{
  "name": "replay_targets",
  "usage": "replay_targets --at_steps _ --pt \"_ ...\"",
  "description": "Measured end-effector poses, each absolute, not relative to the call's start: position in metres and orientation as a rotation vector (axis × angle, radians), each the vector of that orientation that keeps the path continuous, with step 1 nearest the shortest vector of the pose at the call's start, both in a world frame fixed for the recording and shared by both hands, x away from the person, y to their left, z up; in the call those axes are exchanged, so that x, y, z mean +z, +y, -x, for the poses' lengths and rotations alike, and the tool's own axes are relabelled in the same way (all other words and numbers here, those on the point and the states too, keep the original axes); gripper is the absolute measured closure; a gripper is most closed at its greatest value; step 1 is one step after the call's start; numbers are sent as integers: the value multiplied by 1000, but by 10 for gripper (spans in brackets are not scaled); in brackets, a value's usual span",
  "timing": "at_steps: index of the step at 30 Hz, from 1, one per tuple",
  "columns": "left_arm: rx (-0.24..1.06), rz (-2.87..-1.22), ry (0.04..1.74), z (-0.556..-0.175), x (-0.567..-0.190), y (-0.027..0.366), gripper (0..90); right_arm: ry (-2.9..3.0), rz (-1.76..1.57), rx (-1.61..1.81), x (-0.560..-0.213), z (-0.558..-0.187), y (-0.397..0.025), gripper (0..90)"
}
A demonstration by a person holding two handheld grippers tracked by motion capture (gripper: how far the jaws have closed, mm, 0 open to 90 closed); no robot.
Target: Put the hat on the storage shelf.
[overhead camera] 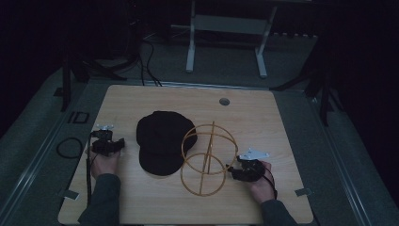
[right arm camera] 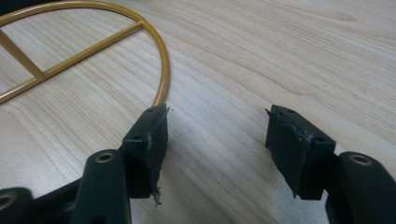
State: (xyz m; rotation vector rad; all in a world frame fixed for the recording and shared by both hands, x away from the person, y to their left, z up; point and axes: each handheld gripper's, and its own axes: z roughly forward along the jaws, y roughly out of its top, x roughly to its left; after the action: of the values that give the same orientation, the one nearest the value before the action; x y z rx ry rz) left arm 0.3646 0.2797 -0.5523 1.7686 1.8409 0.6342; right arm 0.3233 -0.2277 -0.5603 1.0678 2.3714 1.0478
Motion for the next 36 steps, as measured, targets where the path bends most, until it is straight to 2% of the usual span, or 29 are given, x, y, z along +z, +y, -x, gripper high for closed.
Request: replay_targets --at_steps 13,21,36 --pt "581 -1746 1757 -356 -525 272 495 2382 -1063 1041 -561 -323 -225 303" --pt "518 -1783 1751 -359 -510 266 491 2381 -1065 1039 -561 -323 -224 295" --pt "468 -1818 1612 -361 -477 264 465 2378 -1070 1037 -561 -322 -223 288"
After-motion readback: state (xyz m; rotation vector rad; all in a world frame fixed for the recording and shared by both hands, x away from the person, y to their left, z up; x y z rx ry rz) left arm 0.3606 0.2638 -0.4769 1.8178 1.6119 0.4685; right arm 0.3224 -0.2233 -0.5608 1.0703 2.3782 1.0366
